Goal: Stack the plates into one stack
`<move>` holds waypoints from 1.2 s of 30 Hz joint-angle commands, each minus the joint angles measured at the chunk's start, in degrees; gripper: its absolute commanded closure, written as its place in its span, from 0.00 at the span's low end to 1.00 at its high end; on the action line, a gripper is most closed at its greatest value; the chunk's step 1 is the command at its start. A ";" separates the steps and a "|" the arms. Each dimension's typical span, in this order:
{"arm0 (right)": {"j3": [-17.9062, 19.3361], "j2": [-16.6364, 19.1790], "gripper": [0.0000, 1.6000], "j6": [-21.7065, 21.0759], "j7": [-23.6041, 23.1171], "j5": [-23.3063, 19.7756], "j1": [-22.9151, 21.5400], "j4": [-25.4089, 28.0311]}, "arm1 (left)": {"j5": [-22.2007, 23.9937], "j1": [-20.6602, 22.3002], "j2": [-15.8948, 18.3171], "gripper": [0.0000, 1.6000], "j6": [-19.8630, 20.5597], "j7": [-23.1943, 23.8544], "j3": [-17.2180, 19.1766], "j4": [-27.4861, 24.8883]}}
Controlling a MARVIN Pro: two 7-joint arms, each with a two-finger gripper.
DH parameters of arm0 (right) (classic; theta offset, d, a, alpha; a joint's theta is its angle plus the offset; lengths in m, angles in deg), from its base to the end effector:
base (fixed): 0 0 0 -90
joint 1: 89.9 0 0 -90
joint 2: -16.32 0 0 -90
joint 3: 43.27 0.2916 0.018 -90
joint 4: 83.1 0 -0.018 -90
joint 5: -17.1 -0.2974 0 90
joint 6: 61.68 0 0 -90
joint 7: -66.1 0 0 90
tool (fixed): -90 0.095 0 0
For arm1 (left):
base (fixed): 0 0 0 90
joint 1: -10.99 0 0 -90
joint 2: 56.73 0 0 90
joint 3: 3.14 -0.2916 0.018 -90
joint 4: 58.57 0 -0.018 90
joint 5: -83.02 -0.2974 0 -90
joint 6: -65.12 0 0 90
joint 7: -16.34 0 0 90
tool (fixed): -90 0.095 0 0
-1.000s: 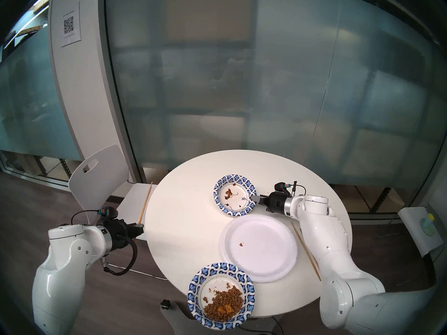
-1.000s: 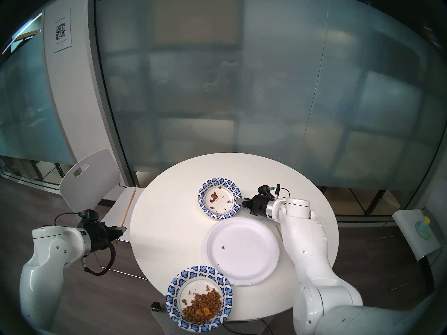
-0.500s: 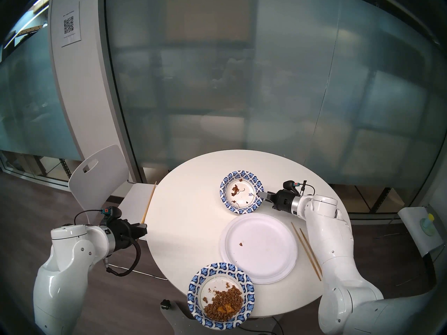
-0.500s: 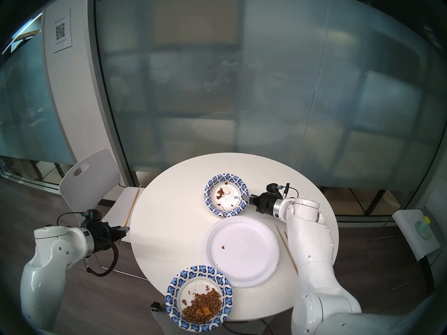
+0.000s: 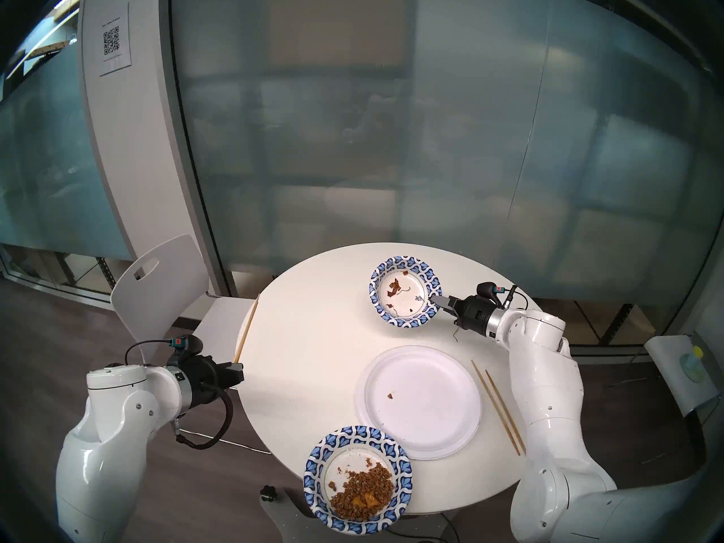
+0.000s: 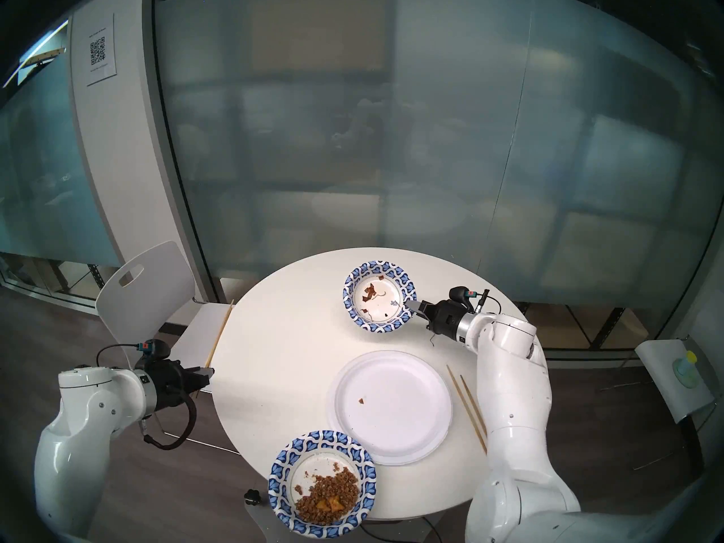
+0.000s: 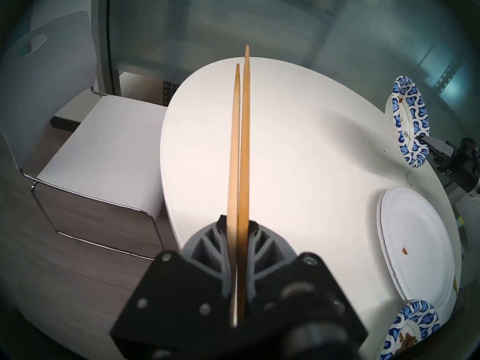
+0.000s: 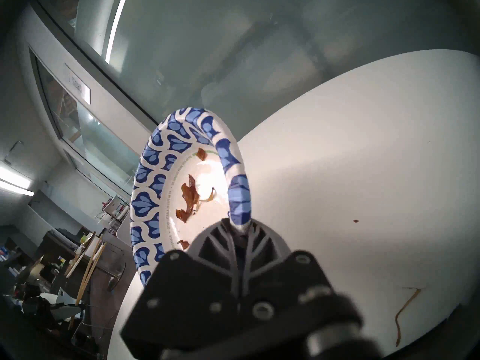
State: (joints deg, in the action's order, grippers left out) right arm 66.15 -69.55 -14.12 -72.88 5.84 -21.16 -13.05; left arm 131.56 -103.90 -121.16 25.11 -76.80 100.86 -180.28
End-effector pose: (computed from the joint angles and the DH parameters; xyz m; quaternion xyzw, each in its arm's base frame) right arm 0.4726 -0.0665 -0.2965 -0.7832 0.0084 -0.4711 0.4057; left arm 0.2728 0.1041 -0.2706 0.9007 0.0367 0.4077 0.1457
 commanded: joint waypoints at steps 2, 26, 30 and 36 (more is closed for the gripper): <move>1.05 0.25 1.00 -3.91 -3.64 -1.86 4.37 8.91 | -0.47 -0.45 -0.40 1.00 -0.11 -0.31 -1.19 -2.40; 3.37 1.57 1.00 -10.87 -8.60 -3.98 19.97 24.93 | -2.79 -2.44 -0.85 1.00 -0.35 -0.45 -4.59 -5.59; 3.72 1.48 1.00 -12.43 -7.49 -5.11 22.51 27.96 | -3.11 -2.79 -0.95 1.00 -0.40 -0.41 -4.72 -6.13; 3.46 1.60 1.00 -12.56 -5.16 -6.87 26.87 33.36 | -3.54 -3.64 -1.23 1.00 -0.51 -0.30 -4.50 -6.91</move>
State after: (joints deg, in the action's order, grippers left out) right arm 70.11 -67.77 -26.56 -73.90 1.59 1.35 14.11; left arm 128.01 -107.14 -122.32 25.01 -77.22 95.91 -185.10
